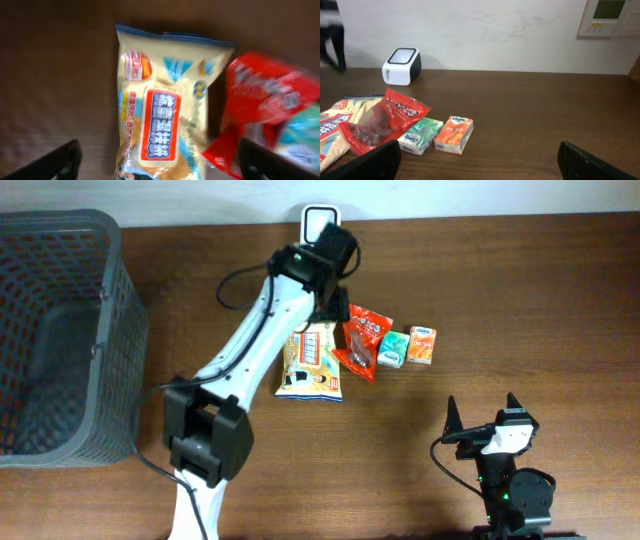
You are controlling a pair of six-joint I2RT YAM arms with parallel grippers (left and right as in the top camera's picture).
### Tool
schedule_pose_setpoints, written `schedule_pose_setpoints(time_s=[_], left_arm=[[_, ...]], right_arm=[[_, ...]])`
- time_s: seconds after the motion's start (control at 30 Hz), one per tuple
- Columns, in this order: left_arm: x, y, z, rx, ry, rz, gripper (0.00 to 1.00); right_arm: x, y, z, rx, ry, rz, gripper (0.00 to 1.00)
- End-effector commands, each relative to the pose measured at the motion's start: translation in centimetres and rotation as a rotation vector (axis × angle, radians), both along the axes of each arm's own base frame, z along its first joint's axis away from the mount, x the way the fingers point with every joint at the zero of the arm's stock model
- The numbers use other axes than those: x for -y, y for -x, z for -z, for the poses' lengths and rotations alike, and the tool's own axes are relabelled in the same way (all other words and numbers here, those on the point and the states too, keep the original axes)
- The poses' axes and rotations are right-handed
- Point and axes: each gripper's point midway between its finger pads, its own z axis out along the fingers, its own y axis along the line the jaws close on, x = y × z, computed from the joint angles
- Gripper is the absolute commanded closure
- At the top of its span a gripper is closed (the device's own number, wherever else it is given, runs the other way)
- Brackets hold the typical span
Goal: Scan the item barcode
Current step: 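Place the yellow wipes pack on the table left of the candy bag, then grasp the orange tissue pack with the right gripper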
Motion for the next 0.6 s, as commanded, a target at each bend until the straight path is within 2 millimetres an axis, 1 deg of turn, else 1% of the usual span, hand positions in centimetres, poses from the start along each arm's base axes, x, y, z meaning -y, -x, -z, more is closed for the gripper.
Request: schedule_pose_setpoints(time_s=[0.0,0.03,0.07,0.13,0.17,0.23,0.3,0.37,0.47,0.5,0.53,0.57], left_arm=[[-2.3,-1.2,-8.8,0.183,0.054,-0.02,0.01],[-3.8,-1.6,-9.9,0.211,0.048,-0.054,0.01],[-5.8,-1.8,-9.9,0.199,0.037,-0.092,0.01],[-8.4,-1.5,-9.4,0.155,0.012,-0.139,0.01],[-9.5,-1.3,-9.1,0.134,0.001,-0.157,0.01],[-10.8,-0.7,-8.8,0.104,-0.028,-0.179,0.01],[-12.0,-1.1,-8.9,0.118,-0.047,-0.208,0.01],[-11.7,-1.1,-8.6,0.094,0.011,-0.212,0.01],[-11.6,-1.4,-8.7,0.104,0.016,-0.211,0.01],[-11.5,-1.3,-8.7,0.103,0.016,-0.209,0.01],[-11.5,-1.3,-8.7,0.104,0.016,-0.209,0.01],[-11.5,-1.3,-8.7,0.103,0.016,-0.209,0.01]], right_arm=[[0.1,0.0,0.3,-0.005,0.007,0.006,0.01],[0.1,0.0,0.3,-0.005,0.007,0.006,0.01],[0.1,0.0,0.3,-0.005,0.007,0.006,0.01],[0.1,0.0,0.3,-0.005,0.007,0.006,0.01],[0.1,0.0,0.3,-0.005,0.007,0.006,0.01],[0.1,0.0,0.3,-0.005,0.007,0.006,0.01],[0.1,0.0,0.3,-0.005,0.007,0.006,0.01],[0.1,0.0,0.3,-0.005,0.007,0.006,0.01],[0.1,0.0,0.3,-0.003,0.006,0.004,0.01],[-1.0,0.0,-0.6,0.03,-0.025,-0.054,0.01],[-5.8,1.1,-3.3,0.106,-0.206,-0.342,0.01],[-8.7,2.6,-4.7,0.112,-0.309,-0.534,0.01]])
